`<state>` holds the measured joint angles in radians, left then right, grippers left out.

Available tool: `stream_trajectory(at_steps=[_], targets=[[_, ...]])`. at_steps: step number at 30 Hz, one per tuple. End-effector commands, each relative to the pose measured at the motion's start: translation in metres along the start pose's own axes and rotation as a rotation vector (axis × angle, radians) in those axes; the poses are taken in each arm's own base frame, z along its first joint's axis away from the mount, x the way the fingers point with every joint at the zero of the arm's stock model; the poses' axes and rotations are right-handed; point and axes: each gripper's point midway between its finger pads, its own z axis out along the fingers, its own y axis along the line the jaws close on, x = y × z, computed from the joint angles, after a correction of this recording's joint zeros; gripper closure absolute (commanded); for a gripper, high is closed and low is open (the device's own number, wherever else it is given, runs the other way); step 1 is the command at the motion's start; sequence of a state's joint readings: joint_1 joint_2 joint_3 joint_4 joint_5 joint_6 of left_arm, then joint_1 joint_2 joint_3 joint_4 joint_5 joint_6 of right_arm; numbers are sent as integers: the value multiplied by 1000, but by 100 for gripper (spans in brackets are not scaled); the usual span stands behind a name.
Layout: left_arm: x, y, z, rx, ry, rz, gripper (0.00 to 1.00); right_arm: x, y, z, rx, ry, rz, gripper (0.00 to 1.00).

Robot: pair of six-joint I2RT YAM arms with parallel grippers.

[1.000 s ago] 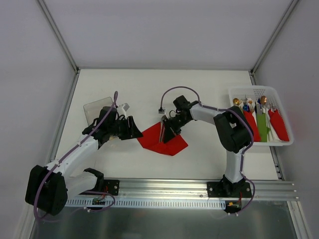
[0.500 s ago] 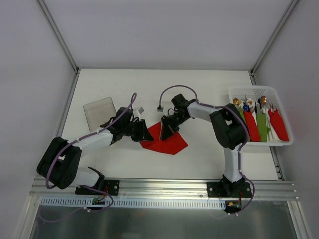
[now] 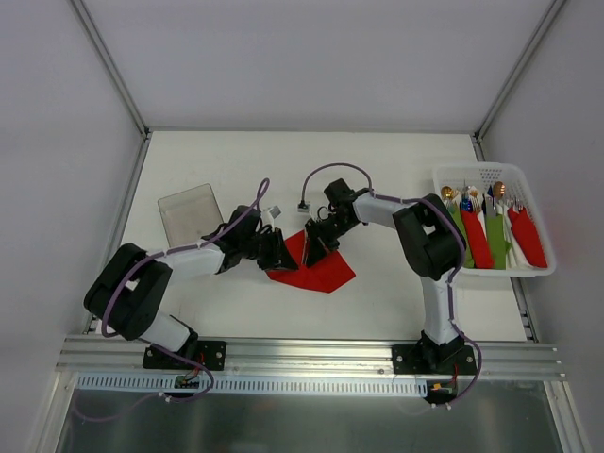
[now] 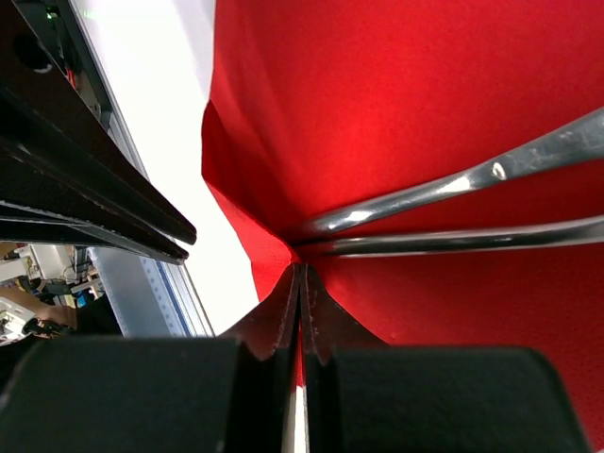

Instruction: Place the utensils on the paper napkin and roll it up

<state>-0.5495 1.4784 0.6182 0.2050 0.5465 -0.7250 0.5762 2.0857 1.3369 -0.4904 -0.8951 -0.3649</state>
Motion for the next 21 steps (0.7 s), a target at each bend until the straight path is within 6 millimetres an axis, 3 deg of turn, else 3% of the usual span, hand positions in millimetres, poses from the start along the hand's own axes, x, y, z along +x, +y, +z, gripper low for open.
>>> stream_trajectory(at_steps=[1,7,21], targets=[[2,-7,5,41,12,6,90,-11,1,-4,-3,-21,3,100],[4,-9,9,47,22,1,94,-12,-1,-4,-6,-21,14,100],[21,32,27,-80,72,-132,100,-18,-2,-6,0,-23,16,100]])
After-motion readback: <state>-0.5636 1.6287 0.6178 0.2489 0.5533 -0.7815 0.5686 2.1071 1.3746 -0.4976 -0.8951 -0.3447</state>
